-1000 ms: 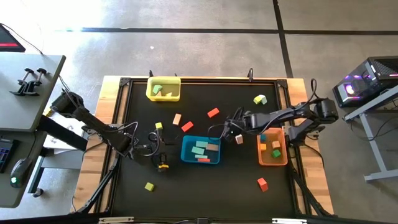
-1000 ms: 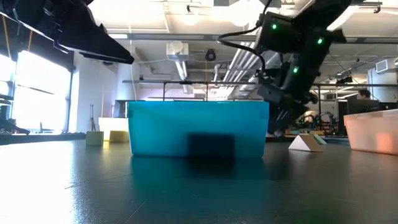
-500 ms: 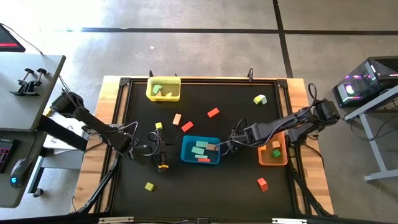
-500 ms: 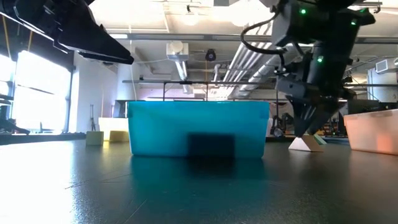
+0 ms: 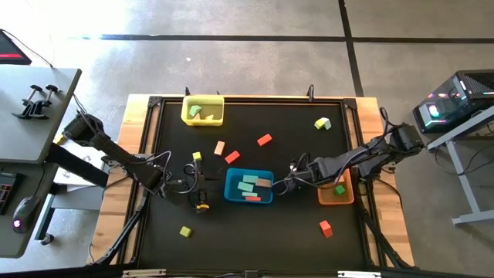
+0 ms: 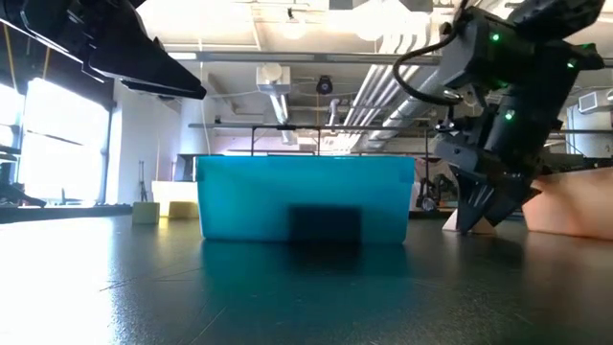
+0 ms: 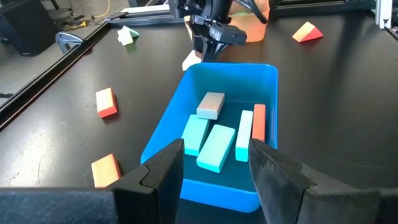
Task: Sort blocks by size
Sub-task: Put the light orange triangular block into the yellow bin
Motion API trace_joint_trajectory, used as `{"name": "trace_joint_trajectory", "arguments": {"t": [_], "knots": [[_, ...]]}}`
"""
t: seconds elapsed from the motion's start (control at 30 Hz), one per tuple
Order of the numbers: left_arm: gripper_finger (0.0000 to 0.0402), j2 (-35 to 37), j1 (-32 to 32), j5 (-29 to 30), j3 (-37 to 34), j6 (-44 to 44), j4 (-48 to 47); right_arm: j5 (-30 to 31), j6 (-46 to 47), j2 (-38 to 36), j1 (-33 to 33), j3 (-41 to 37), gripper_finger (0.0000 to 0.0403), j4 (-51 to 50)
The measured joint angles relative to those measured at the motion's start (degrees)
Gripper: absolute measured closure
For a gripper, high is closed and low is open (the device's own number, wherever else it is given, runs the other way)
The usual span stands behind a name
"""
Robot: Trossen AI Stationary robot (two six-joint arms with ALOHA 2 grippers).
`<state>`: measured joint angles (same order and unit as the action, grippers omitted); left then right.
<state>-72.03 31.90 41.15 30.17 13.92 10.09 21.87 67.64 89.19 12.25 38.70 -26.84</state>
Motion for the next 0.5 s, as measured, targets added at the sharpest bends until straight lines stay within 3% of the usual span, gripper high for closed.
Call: {"name": "trace_joint_trajectory", "arguments": {"t": [0.27, 0.5], "knots": [[0.0236, -0.09, -0.07, 0.02, 0.02, 0.39, 0.11, 1.77, -1.66, 0.1, 0.76, -0.69, 0.0273, 1.39], [0.0236, -0.09, -0.2, 0.02, 0.02, 0.08, 0.46, 5.84, -7.63, -0.85, 1.46, 3.77, 0.027, -1.26]]}}
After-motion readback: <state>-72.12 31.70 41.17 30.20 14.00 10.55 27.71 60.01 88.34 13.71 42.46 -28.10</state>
